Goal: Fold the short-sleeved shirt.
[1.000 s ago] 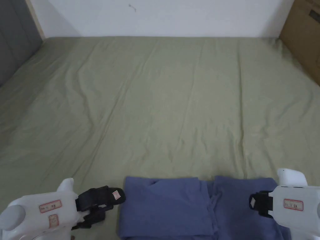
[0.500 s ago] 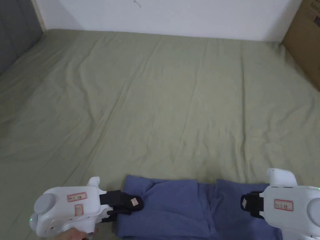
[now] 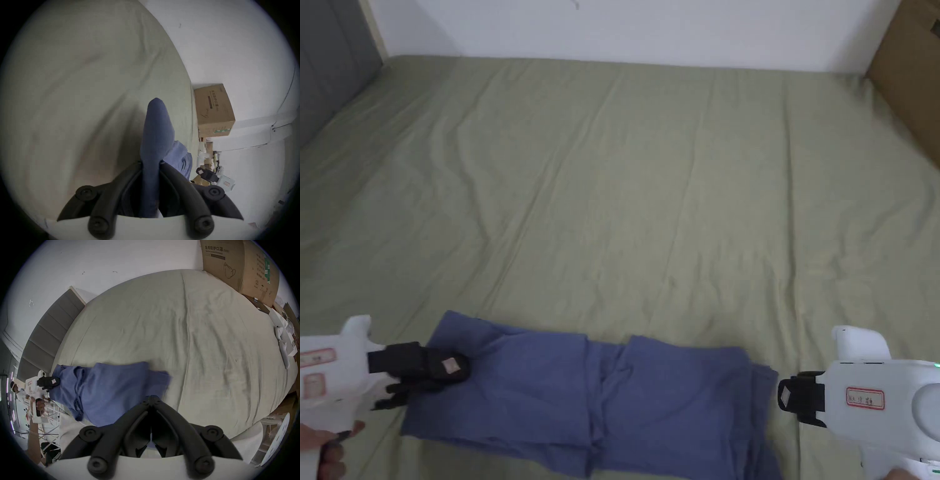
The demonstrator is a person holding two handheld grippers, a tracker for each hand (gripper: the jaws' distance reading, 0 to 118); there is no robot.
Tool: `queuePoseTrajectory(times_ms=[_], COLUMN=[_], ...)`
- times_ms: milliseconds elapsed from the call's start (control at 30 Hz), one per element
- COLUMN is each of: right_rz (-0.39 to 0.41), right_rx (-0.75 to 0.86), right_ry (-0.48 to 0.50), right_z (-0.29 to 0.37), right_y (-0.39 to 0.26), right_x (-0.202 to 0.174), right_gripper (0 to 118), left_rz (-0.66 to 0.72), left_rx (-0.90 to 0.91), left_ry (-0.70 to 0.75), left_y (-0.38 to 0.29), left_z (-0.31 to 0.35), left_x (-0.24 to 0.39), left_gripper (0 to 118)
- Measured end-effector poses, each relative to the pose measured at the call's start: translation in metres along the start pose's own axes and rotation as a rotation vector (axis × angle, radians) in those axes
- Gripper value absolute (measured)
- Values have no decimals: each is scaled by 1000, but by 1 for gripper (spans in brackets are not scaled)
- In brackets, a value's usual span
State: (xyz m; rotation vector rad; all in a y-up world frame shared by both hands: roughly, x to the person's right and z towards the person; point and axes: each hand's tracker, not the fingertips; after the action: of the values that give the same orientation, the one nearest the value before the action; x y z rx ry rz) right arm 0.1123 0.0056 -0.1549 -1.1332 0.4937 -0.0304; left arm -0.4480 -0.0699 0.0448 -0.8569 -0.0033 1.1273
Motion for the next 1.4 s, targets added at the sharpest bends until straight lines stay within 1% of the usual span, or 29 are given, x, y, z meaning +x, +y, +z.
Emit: queuePoseTrajectory(times_ms=[100, 233, 367, 433, 500, 533, 567, 633, 733, 767, 800, 833, 867, 900, 933, 967, 1000, 1033, 1067, 1167, 1200, 1233, 1267, 1300, 1333, 1400], right_rz=[-18, -41, -53, -60, -74, -84, -92, -112, -158, -179, -195, -203, -205, -199, -188, -179, -171, -165, -166, -173, -176, -176, -177, -178, -177, -171], right_rx=[0, 0, 1, 7, 14, 19, 23, 32, 38, 39, 37, 33, 33, 35, 35, 31, 28, 28, 29, 32, 35, 38, 39, 40, 40, 36], right_ry=[8, 22, 30, 32, 34, 36, 38, 31, 33, 40, 47, 45, 36, 24, 11, 0, -3, -6, -10, -13, -16, -15, -14, -12, -6, 2], right_z=[-3, -2, -1, 1, 3, 4, 5, 8, 12, 12, 12, 12, 14, 16, 18, 20, 22, 24, 25, 26, 25, 25, 24, 22, 21, 18], right_y=[-2, -6, -8, -8, -9, -10, -11, -13, -18, -20, -22, -24, -26, -28, -30, -31, -32, -32, -33, -32, -31, -30, -30, -30, -29, -29], right_x=[6, 9, 17, 23, 30, 35, 39, 48, 63, 69, 74, 78, 81, 83, 85, 86, 88, 89, 91, 95, 95, 95, 94, 93, 92, 88], right_gripper=[0, 0, 0, 0, 0, 0, 0, 0, 0, 0, 0, 0, 0, 0, 0, 0, 0, 0, 0, 0, 0, 0, 0, 0, 0, 0], left_rz=[-5, -25, -77, -131, -187, -236, -305, -385, -424, -414, -426, -457, -475, -488, -482, -466, -465, -467, -455, -436, -429, -427, -420, -403, -381, -373], left_rx=[26, 46, 67, 56, 30, 1, -37, -100, -223, -260, -305, -348, -382, -416, -428, -420, -424, -420, -403, -391, -363, -316, -293, -283, -259, -256], left_ry=[68, 110, 114, 93, 77, 70, 69, 79, 57, 65, 79, 83, 87, 97, 101, 107, 109, 86, 59, 44, 27, 5, 2, 22, 60, 85], left_y=[7, -10, -24, -43, -52, -45, -49, -62, -75, -82, -80, -86, -90, -95, -96, -100, -102, -103, -101, -92, -89, -84, -79, -75, -80, -80], left_z=[21, 29, 22, 12, -6, -19, -34, -66, -118, -138, -156, -175, -190, -203, -215, -222, -224, -222, -217, -196, -184, -175, -169, -165, -162, -166], left_x=[1, 35, 93, 148, 185, 192, 208, 237, 256, 261, 257, 258, 259, 258, 254, 254, 252, 251, 249, 240, 240, 234, 227, 218, 218, 202], left_gripper=[6, 6, 6, 6, 6, 6, 6, 6, 7, 8, 12, 12, 14, 24, 47, 86, 110, 118, 116, 106, 97, 79, 41, 16, 7, 7])
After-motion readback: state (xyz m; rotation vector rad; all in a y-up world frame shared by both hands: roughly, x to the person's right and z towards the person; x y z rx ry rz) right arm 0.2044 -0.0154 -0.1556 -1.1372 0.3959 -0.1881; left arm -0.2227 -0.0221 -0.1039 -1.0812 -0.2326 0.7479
